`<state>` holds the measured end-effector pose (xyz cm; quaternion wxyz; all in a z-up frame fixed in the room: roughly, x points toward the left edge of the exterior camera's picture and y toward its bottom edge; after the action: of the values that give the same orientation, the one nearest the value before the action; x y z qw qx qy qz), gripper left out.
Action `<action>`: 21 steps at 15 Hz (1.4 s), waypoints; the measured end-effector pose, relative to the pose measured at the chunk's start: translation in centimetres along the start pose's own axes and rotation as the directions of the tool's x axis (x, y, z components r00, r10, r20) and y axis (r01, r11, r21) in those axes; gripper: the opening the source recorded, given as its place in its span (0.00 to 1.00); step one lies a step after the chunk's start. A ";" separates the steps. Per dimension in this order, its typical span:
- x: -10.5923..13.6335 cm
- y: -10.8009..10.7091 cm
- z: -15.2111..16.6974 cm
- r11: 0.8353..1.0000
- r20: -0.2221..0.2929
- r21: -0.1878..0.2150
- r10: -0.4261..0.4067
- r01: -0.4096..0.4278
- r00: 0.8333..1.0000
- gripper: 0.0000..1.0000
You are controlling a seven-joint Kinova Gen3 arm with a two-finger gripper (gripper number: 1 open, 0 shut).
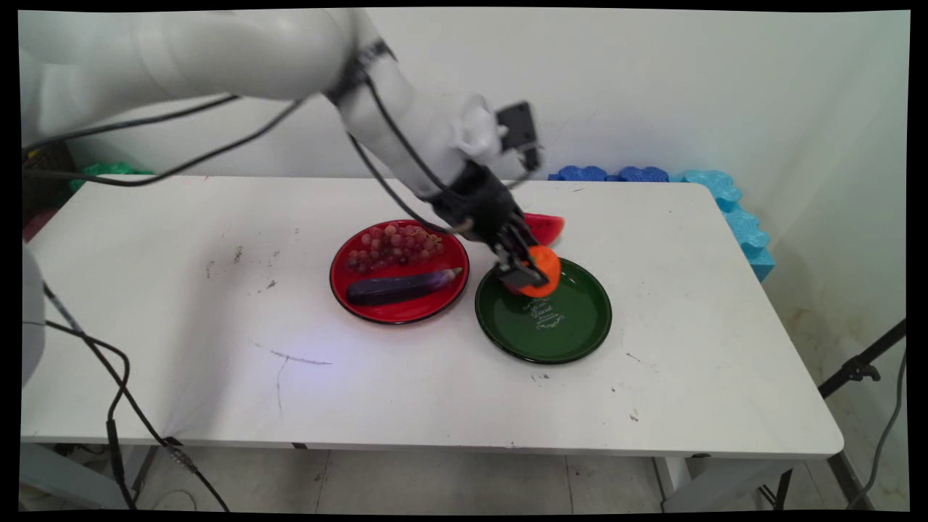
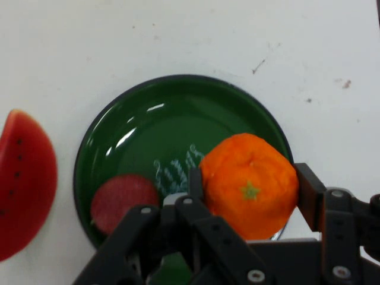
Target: Place the picked object on the table
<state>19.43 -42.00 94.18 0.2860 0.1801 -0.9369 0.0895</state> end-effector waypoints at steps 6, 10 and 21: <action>-4.5 -1.5 -4.8 0.999 0.019 -0.023 0.022 -0.022 1.000 0.00; -7.8 -1.7 -4.8 0.998 0.044 -0.047 0.033 -0.031 0.998 0.00; -11.9 -0.9 0.7 0.995 0.060 -0.084 0.062 -0.056 0.996 0.00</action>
<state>28.66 -39.62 86.90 0.2607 0.1432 -0.9532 0.0538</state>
